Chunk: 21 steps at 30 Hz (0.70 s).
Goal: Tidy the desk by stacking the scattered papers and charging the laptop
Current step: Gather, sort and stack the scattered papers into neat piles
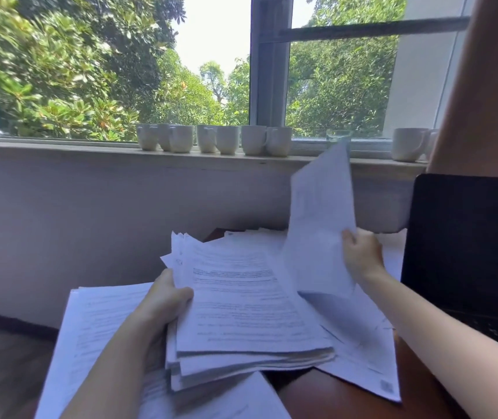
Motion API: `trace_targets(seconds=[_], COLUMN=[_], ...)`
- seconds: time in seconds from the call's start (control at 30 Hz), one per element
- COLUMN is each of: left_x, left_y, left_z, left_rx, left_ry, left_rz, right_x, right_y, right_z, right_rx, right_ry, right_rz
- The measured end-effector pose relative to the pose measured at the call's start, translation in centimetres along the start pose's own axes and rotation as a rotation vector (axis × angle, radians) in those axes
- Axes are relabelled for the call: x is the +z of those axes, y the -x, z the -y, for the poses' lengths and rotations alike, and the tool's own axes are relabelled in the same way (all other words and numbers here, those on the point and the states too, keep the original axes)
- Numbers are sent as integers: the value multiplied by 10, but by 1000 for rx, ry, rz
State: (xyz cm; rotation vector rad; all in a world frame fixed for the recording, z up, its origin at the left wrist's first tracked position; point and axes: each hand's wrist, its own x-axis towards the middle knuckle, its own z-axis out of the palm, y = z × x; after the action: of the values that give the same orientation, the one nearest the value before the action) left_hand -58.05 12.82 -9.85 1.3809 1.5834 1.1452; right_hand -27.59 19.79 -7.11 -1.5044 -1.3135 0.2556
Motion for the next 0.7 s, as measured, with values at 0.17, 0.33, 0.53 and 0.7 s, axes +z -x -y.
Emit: trace_targets(seconds=[0.17,0.33,0.53,0.7], left_x=[-1,-2,-2,5], left_y=[1,4,5,9], left_z=[-1,-2,-7,-13], left_rx=[-34,-67,-74,-140], left_ry=[-17,-27,-3,93], left_rz=[-38,-42,-21,-51], right_x=[-16,-12,-11,24], right_y=[-1,0,22,55], right_z=[11,23,47,23], right_rx=[75,190,211,102], right_ry=[-352,-572,-471,-130], right_rz=[-123,-73,326,598])
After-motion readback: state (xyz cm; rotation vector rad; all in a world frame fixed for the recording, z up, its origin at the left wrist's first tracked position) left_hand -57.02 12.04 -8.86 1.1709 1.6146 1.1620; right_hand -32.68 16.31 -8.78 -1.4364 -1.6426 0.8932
